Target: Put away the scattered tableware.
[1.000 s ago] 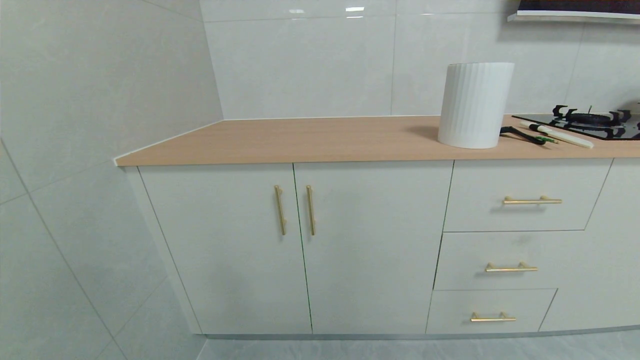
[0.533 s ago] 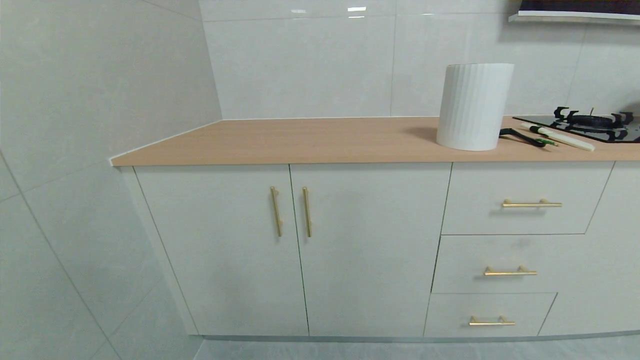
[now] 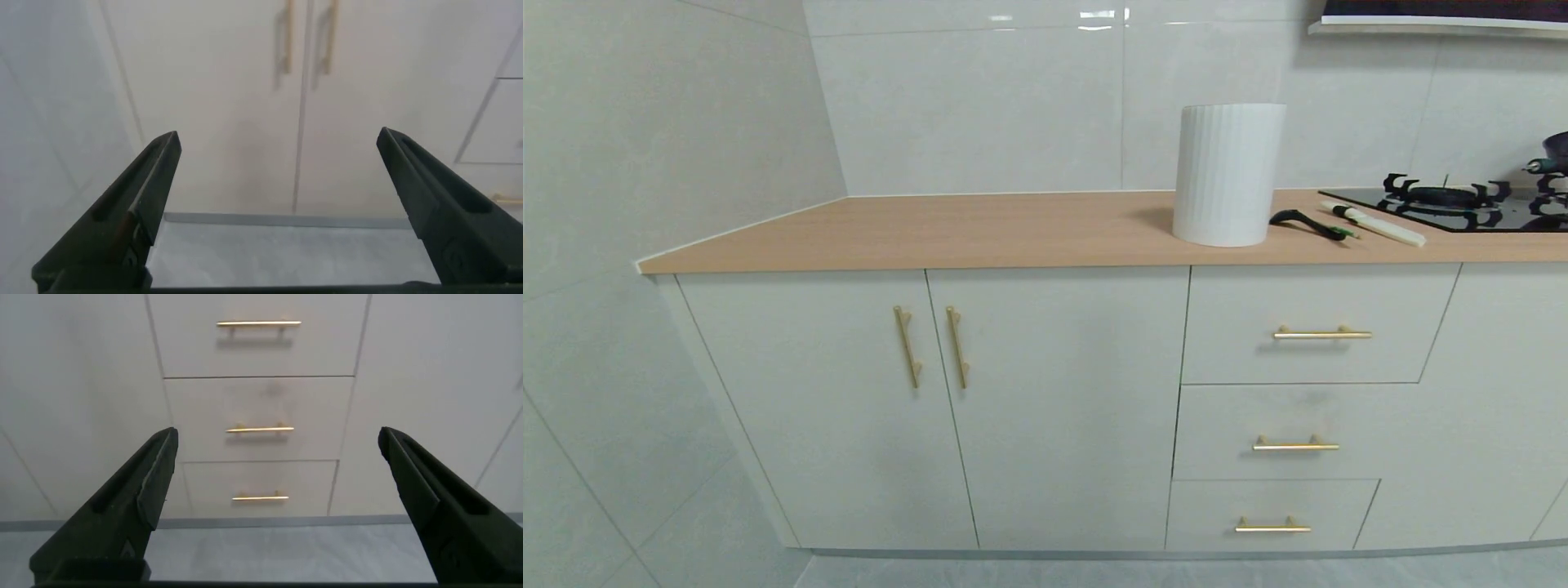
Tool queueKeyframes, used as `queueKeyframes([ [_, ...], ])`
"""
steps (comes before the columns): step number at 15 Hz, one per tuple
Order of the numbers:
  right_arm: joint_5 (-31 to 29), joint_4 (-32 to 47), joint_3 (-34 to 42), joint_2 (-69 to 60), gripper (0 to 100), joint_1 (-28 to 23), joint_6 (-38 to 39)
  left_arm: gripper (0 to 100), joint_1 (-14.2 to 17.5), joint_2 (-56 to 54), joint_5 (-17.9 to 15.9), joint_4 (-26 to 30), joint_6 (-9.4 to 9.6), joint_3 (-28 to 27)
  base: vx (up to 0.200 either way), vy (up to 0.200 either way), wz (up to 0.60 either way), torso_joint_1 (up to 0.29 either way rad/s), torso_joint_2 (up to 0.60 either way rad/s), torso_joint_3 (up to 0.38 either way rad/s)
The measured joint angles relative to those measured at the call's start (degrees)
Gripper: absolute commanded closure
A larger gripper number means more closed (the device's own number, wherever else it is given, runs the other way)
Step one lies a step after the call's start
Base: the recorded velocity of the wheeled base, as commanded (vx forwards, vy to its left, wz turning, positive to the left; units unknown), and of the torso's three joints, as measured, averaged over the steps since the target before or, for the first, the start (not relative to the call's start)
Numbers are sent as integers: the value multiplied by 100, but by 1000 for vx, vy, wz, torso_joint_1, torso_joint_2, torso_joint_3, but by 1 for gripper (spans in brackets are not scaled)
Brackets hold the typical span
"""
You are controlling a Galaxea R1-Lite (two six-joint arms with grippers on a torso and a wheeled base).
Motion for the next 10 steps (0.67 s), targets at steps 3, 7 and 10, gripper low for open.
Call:
queueKeyframes([
  [3, -2, 0, 0, 0, 0, 0, 0, 0, -2, 0, 0, -2, 0, 0, 0, -200, 0, -1, 4, 1],
  [7, -5, 0, 0, 0, 0, 5, -1, 0, 2, 0, -2, -13, 0, 0, 0, -50, 0, 2, 2, 2],
  [10, -2, 0, 0, 0, 0, -2, -1, 0, -9, 0, 2, -9, -1, 0, 0, 0, 0, 0, 0, 0],
])
